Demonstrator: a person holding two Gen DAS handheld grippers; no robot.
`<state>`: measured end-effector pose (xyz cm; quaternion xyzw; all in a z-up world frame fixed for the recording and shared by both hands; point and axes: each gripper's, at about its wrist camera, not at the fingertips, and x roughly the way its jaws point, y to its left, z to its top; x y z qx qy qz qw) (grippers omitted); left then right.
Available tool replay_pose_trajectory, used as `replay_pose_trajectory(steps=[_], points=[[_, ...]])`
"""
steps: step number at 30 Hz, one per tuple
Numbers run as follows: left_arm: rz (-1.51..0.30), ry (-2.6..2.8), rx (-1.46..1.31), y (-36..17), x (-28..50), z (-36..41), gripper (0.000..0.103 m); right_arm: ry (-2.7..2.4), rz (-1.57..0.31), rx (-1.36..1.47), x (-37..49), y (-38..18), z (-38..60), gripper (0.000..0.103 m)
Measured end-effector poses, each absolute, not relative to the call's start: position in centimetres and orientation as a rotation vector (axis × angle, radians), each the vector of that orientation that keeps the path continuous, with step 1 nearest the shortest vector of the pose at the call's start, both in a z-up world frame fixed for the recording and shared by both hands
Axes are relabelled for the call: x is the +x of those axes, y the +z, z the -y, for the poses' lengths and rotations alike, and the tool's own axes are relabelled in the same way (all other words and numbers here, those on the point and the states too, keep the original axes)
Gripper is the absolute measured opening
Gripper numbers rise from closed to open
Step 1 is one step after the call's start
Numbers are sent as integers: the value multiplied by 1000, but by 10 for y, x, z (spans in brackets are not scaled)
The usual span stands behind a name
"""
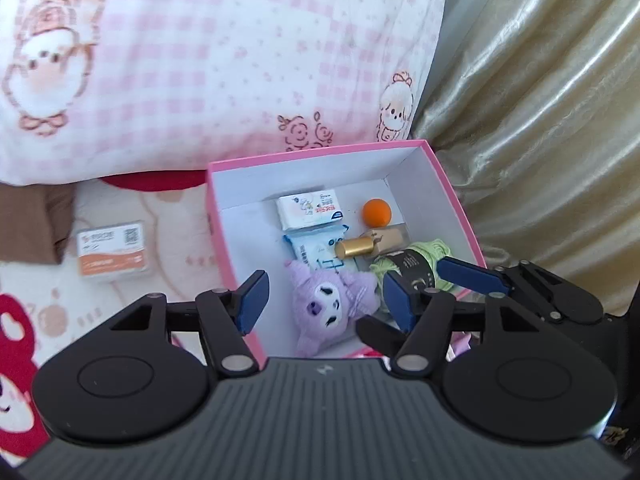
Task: Organize objects
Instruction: 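Lower the wipes pack into the box and open the left tool, then move the left tool to the clear dental-floss box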
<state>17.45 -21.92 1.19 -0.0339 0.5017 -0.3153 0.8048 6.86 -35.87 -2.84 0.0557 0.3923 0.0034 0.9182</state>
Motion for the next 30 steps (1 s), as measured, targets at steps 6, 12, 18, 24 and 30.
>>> replay_pose_trajectory(steps=[6,12,18,24,30], points=[[-1045,-648,-72,38,144,171,65,32,-811,78,35,-5,329,88],[-1028,-597,-82,45,127,132,69,84,-797,-34,12,8,299,89],[-976,-586,-94,35,118,99,67,170,-776,-79,14,5,270,90],[-970,-531,-87,15,125,80,69,223,-784,-76,33,-18,246,90],[-1009,-497,-138,-11,155,63,69,282,-783,-72,59,-43,226,90]])
